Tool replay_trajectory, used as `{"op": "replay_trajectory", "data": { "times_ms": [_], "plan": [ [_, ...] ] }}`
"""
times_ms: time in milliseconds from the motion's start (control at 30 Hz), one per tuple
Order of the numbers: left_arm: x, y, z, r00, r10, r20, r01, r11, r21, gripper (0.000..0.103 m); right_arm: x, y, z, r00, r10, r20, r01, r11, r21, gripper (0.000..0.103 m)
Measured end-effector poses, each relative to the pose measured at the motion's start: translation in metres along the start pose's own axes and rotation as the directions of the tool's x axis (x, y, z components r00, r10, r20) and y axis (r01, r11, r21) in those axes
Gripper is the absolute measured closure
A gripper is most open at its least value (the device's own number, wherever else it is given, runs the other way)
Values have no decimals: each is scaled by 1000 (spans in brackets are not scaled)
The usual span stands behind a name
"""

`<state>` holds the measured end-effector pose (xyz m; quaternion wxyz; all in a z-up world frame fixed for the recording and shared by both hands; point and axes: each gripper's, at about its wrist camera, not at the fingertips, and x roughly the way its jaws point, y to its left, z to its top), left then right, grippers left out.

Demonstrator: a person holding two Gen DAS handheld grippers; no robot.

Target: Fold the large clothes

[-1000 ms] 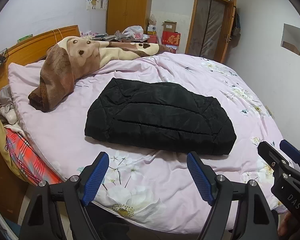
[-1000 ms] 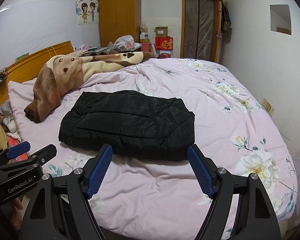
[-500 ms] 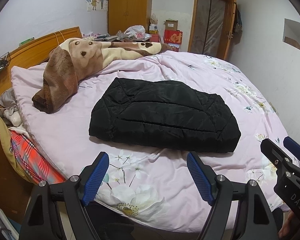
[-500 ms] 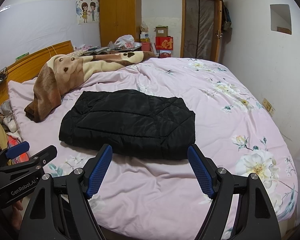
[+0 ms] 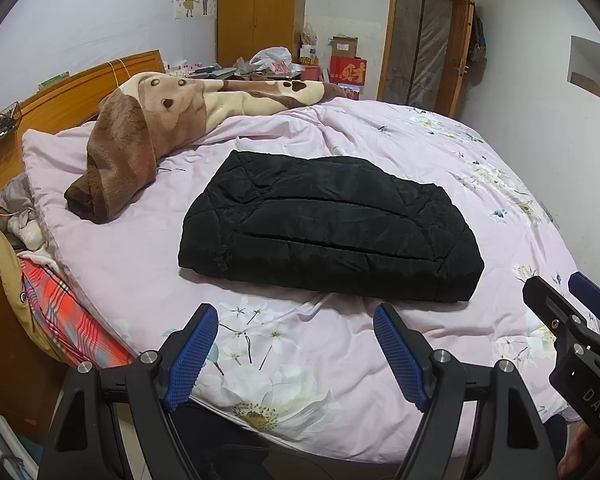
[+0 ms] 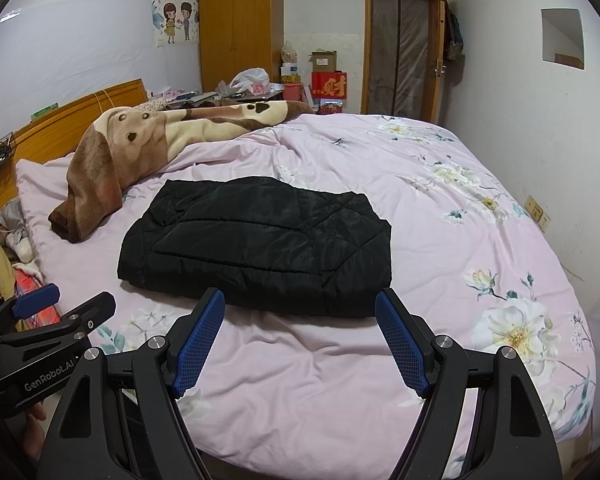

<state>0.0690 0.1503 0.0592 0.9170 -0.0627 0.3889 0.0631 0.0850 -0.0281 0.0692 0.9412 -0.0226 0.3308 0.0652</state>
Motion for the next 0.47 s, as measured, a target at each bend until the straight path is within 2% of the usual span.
{"op": "replay_trajectory", "data": {
  "times_ms": [467],
  "plan": [
    [1,1,-2,1000,6,-2,-6,1000,4,23,0,-1,0,1000,0,0,0,1000,0,25]
  ]
}}
